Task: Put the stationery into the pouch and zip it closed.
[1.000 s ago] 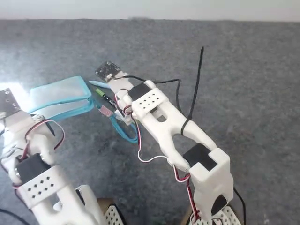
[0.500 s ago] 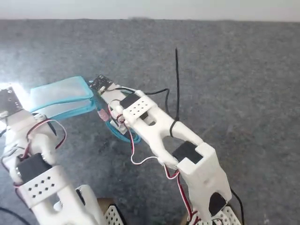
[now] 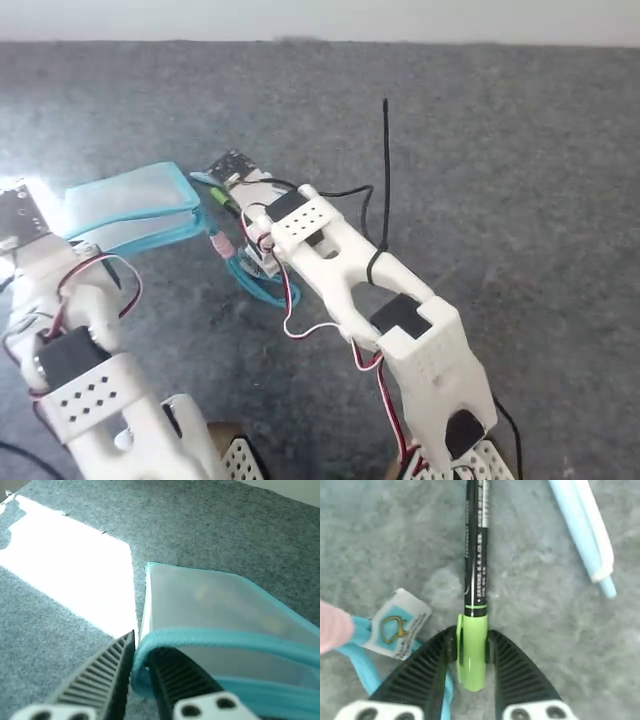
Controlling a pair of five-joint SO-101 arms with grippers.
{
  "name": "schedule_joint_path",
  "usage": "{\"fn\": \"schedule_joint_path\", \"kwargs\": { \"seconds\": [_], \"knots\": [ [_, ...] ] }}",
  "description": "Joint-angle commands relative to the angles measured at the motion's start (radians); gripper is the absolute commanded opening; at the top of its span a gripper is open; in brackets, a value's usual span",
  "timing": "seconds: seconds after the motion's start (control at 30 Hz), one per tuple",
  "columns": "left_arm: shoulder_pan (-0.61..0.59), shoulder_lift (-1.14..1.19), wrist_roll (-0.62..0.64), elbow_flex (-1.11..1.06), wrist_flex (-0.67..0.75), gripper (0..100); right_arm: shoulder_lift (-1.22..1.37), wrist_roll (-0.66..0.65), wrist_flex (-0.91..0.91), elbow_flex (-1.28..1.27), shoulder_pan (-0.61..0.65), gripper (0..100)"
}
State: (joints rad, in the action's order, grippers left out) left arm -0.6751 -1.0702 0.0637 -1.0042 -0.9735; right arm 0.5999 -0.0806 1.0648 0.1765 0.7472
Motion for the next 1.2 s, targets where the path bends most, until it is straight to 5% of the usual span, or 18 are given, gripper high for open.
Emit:
{"fn": "schedule_joint_path", "kwargs": {
  "seconds": [0.0, 0.4, 0.83, 1.17],
  "knots": [
    [0.006, -0.029, -0.012, 0.021, -0.002, 1, -0.087, 0.043, 0.088, 0.015, -0.044, 0.8],
    [0.124, -0.029, -0.015, -0.024, 0.002, 1, -0.565, -0.028, 0.236, -0.13, -0.194, 0.8],
    [0.474, -0.021, -0.009, -0.165, 0.193, 1, -1.297, -0.163, 0.243, -0.706, -0.061, 0.7],
    [0.535, -0.021, 0.021, -0.166, 0.192, 1, -1.394, -0.244, 0.288, -0.835, -0.016, 0.7]
  ]
}}
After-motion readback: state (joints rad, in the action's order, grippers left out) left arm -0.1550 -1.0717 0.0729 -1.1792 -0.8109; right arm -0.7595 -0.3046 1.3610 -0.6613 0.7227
